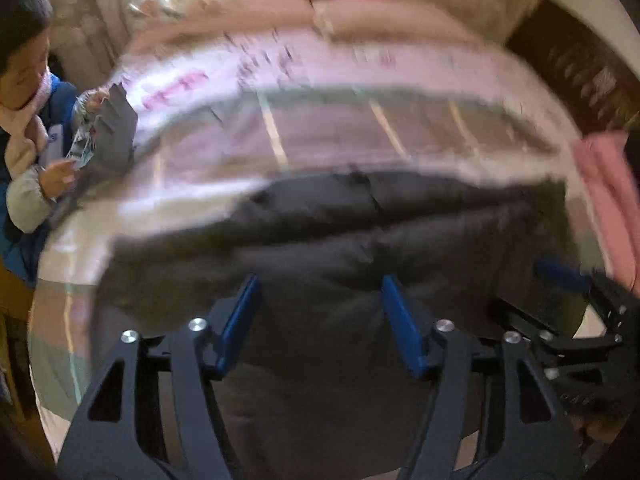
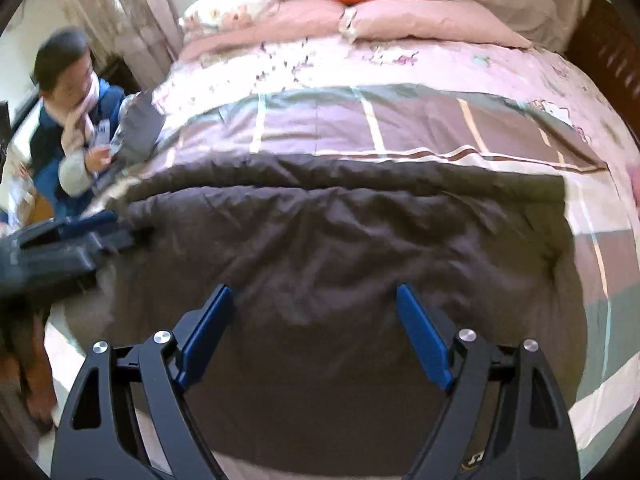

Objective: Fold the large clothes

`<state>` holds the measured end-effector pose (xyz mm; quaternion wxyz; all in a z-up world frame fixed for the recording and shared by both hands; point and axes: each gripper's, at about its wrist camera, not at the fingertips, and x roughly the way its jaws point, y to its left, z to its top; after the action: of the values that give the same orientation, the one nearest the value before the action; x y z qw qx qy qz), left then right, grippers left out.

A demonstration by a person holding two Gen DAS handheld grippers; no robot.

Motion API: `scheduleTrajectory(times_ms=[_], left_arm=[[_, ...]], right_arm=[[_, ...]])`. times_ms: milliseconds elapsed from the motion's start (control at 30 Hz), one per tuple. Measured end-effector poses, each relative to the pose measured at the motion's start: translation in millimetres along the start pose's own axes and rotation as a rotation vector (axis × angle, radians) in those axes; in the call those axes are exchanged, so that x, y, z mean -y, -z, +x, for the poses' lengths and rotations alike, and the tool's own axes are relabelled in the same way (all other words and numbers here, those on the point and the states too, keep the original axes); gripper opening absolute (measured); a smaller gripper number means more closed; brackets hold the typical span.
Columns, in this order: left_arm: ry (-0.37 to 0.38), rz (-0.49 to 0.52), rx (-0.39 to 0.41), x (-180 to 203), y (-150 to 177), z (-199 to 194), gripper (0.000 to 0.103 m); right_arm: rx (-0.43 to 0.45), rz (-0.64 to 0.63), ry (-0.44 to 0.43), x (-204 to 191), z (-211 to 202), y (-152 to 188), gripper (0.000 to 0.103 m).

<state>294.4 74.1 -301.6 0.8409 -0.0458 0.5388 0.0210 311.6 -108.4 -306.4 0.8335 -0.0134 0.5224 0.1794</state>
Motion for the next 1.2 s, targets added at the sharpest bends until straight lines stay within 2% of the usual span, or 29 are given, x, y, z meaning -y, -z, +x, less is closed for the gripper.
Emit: scheduleTrajectory(times_ms=[67,200,267,367,533,567,600,633,667,733,800,900,967,1000,1033,1067,1167,1200], left_arm=[[-0.048,-0.004,-0.075,3.1,0.6,31.6,0.069],[-0.087,-0.009,-0.160,-11.7,-0.8,73.9,0.085],[-0.091,-0.013,-0.198,-15.9,-0.1,85.9,0.085],[-0.127,0.008,-0.215,-15.4,-1.0,97.7,0.086],[-0.117,0.017,-0.214,-16.6,2.8,102.5,0.087],[-0.110,0.020,-0.208,-19.5,3.0,101.8,0.087],[-0.127,0.016,-0.200,-27.4,3.9,100.3,0.089],[-0.129,0.006,-0.197,-32.6,4.0,99.8,0.091],[-0.127,-0.022,-0.195,-44.0,4.6,98.5,0.092],[-0.101,-0.089,-0.198,-67.0,8.3,96.5,0.093],[-0.106,-0.115,-0.195,-78.1,12.7,94.2,0.093],[-0.121,-0.157,-0.183,-92.6,18.8,88.1,0.093],[-0.183,-0.166,-0.164,-99.6,24.7,78.5,0.093],[-0.224,-0.167,-0.157,-105.0,27.8,75.3,0.087],[-0.327,-0.155,-0.158,-115.2,33.9,73.5,0.087],[-0.358,-0.156,-0.154,-126.5,40.3,71.9,0.087],[-0.350,-0.198,-0.163,-155.5,57.6,60.3,0.087],[-0.362,-0.180,-0.154,-158.3,60.3,53.4,0.086]], right_arm=[[-0.049,0.014,0.038,-1.4,27.1,-6.1,0.084],[-0.103,-0.013,0.086,-4.1,64.0,-7.4,0.088],[-0.126,-0.033,0.112,-7.6,79.2,-7.4,0.090],[-0.142,-0.043,0.126,-7.0,90.8,-9.6,0.090],[-0.151,-0.059,0.183,9.0,96.6,-16.8,0.090],[-0.147,-0.043,0.185,19.4,94.1,-17.5,0.088],[-0.148,-0.013,0.134,34.4,91.3,-17.3,0.079],[-0.148,0.004,0.102,45.5,88.7,-15.9,0.066],[-0.142,0.012,0.088,52.3,85.9,-15.0,0.057],[-0.131,0.055,0.061,71.3,79.2,-12.2,0.025],[-0.128,0.134,-0.016,92.2,75.7,-7.3,0.014],[-0.125,0.233,-0.129,114.6,70.8,2.3,0.010],[-0.105,0.197,-0.066,116.8,58.8,6.3,0.010],[-0.097,0.184,-0.031,119.6,53.0,8.3,0.010],[-0.095,0.182,-0.011,123.4,49.4,10.3,0.010],[-0.095,0.191,-0.005,129.3,47.5,12.2,0.010],[-0.072,0.237,0.085,155.0,31.6,19.2,0.011],[-0.055,0.235,0.120,159.1,24.3,20.6,0.019]])
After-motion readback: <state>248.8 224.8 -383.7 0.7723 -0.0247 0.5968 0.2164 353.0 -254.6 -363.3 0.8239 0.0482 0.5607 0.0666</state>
